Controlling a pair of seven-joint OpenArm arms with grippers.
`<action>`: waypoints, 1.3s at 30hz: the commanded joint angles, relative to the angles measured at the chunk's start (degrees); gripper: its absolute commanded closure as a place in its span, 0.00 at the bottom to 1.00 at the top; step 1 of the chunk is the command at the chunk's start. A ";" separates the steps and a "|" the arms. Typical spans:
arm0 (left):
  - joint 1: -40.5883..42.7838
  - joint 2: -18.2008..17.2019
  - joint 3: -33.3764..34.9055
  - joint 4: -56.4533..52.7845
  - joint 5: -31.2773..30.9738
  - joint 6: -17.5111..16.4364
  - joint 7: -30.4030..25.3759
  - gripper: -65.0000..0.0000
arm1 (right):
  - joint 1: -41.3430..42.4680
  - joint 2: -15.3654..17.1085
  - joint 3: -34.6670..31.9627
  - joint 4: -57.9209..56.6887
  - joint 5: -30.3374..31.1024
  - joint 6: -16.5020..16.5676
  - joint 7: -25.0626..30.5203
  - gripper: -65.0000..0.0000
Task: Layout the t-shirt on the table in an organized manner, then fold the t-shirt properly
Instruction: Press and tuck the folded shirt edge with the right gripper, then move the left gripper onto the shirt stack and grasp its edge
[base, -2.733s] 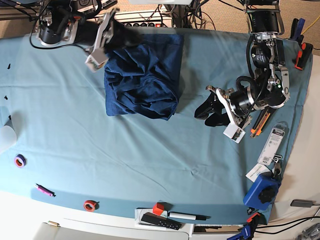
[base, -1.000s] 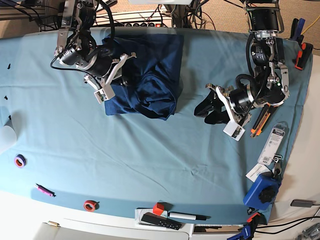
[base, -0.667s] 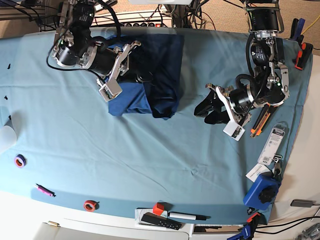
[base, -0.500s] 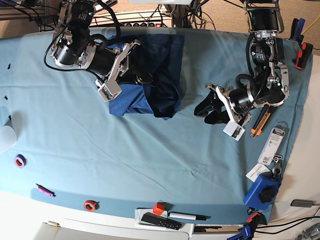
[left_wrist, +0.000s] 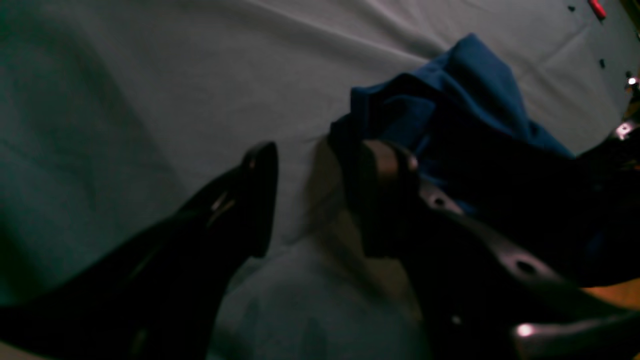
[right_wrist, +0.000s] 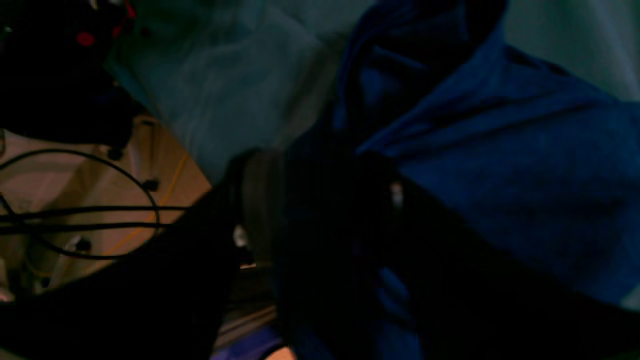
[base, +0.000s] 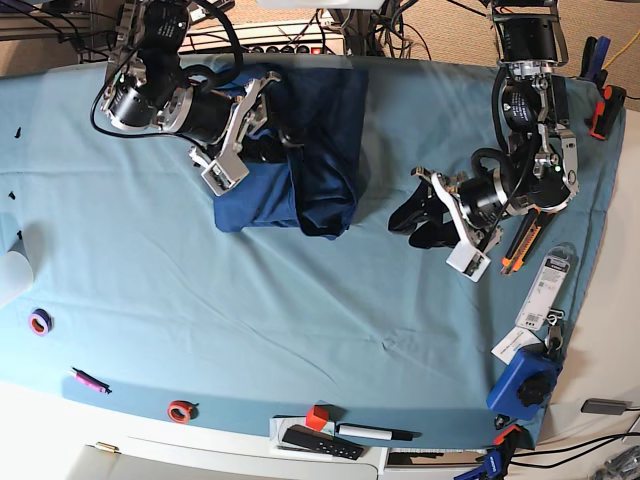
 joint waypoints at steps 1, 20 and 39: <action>-0.76 -0.26 -0.09 0.76 -1.27 -0.37 -1.31 0.60 | -0.24 -0.24 0.00 1.03 2.93 0.17 1.09 0.59; 0.13 -0.26 -0.09 0.76 -1.25 -0.37 -1.25 0.60 | -2.23 -0.28 -19.69 1.25 -17.07 -5.42 10.47 0.60; 4.39 1.16 13.18 0.79 -20.00 -5.78 9.18 0.60 | 2.03 -0.26 -10.23 7.52 -55.30 -29.00 17.14 0.60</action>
